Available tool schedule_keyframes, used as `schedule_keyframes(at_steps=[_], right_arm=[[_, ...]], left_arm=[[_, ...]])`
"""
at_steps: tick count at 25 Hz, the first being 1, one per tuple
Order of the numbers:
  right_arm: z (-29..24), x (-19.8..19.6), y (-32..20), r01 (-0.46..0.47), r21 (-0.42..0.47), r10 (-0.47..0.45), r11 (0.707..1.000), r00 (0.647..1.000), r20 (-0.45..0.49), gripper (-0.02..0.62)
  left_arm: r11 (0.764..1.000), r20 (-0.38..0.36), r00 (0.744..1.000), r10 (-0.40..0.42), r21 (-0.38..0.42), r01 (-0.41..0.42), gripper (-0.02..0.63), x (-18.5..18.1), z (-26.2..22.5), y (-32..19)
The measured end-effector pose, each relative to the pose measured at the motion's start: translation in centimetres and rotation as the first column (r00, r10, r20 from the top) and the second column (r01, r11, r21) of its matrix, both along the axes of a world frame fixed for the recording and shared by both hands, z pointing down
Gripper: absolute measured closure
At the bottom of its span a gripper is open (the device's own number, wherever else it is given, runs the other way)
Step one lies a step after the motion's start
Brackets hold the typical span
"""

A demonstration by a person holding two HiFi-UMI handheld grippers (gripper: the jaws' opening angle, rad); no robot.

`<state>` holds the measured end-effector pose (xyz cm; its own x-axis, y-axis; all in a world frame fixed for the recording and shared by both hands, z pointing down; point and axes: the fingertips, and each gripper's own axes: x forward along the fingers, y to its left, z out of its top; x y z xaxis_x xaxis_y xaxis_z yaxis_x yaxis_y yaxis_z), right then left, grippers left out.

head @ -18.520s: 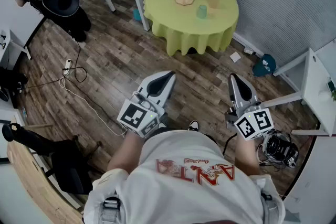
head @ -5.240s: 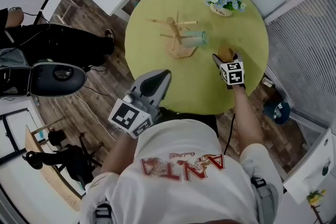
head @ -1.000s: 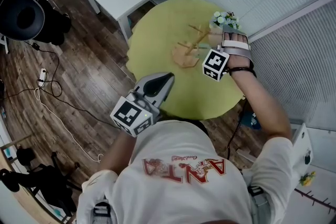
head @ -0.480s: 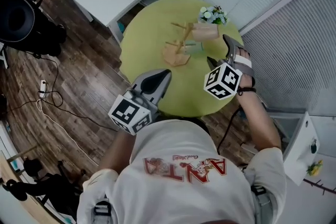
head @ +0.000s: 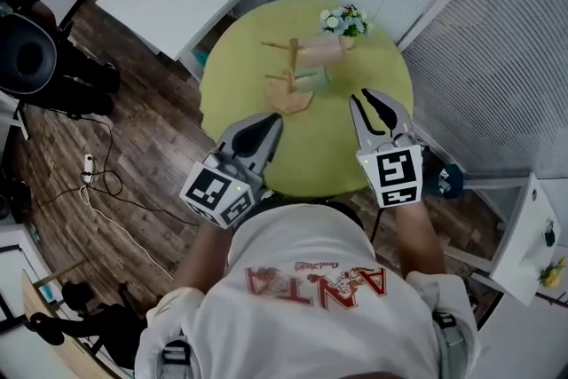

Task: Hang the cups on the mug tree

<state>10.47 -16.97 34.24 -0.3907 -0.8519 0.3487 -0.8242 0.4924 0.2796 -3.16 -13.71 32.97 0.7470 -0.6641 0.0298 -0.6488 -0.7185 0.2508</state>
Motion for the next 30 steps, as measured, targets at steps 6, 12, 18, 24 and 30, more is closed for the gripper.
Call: schedule_keyframes(at_steps=[6,12,18,24,30], right_arm=[[-3.4,1.5,2.6,0.061,0.099,-0.088,0.993,0.952,0.294,0.594],[-4.3,3.5,3.2,0.061,0.119,-0.103,0.991,0.914,0.393,0.595],[-3.5,3.6,2.8,0.08,0.091,-0.109,0.993,0.912,0.396,0.595],[-3.5,3.3,2.8,0.082,0.093,-0.112,0.992,0.919,0.379,0.595],[-3.4,3.3,3.0,0.06,0.086,-0.088,0.995,0.922,0.378,0.595]], left_arm=[[1.0,0.04,0.999,-0.006,0.019,0.005,0.597,1.6,-1.7,0.2],[0.999,0.043,0.999,-0.015,0.046,0.013,0.597,2.6,-2.7,0.9],[0.998,0.05,0.998,-0.043,0.041,0.041,0.597,2.3,-2.6,0.9],[0.998,0.044,0.998,-0.044,0.039,0.042,0.597,2.3,-2.4,1.0],[0.999,0.041,0.999,-0.036,0.041,0.035,0.597,2.1,-2.5,1.0]])
